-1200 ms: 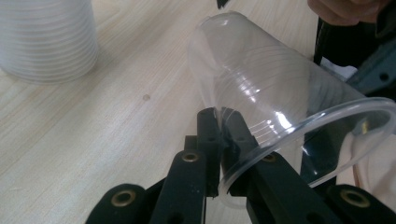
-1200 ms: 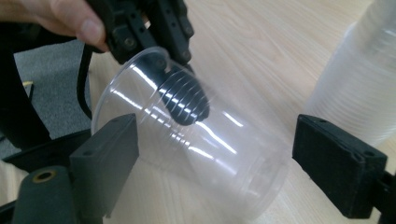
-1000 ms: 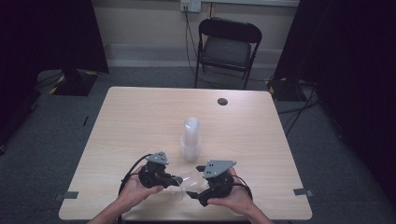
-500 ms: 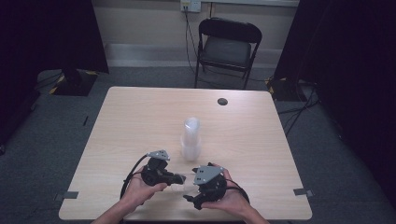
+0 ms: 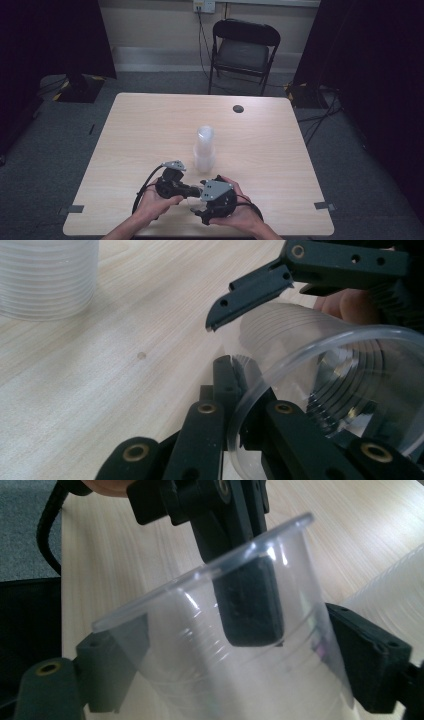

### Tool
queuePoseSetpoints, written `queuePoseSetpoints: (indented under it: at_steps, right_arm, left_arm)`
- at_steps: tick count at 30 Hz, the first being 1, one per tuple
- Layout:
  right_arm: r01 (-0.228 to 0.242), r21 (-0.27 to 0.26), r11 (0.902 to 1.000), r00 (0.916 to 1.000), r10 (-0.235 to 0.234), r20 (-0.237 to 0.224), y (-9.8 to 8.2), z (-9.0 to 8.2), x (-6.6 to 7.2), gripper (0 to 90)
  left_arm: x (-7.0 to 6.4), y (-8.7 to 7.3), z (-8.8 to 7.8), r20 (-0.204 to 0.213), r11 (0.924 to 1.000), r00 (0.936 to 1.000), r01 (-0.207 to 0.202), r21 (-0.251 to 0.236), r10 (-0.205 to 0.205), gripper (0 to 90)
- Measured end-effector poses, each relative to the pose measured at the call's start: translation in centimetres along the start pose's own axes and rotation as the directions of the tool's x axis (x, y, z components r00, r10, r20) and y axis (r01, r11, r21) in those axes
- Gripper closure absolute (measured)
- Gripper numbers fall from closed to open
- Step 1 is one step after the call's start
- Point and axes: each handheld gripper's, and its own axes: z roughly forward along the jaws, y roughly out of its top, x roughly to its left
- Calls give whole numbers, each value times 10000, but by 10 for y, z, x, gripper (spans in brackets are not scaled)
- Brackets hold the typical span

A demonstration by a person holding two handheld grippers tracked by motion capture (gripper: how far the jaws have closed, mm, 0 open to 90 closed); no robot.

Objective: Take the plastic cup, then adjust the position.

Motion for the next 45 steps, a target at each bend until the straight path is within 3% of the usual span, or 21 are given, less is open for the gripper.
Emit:
queuePoseSetpoints:
  at_steps: [5, 8, 24, 31, 40, 45]
  right_arm:
    - [67, -463, 9989, 10000, -70, -54, 4, -1, 4, 227]
    - [252, -452, 9987, 9997, -251, 18, 7, -2, 6, 245]
    - [132, -549, 9984, 9999, -128, 91, 8, -5, 6, 293]
    - [-46, -676, 9977, 9998, 58, 185, 8, -8, 3, 298]
    - [-299, -753, 9967, 9983, 335, 468, 6, -12, -4, 299]
    - [-433, -671, 9968, 9970, 473, 606, 4, -12, -6, 301]
  left_arm:
    - [-1, -1, 5, -296, 9994, 9995, -131, 315, 140, 877]
    - [-4, -2, 6, -532, 9994, 9984, -185, 308, 201, 875]
    - [-3, -1, 5, -354, 9998, 9993, 110, 188, -103, 873]
    - [-4, -1, 4, -575, 9998, 9983, -32, -215, 20, 805]
    - [-4, -1, -3, -443, 9949, 9988, 147, -995, -191, 729]
    - [-4, -1, -8, -542, 9908, 9985, 26, -1353, -100, 766]
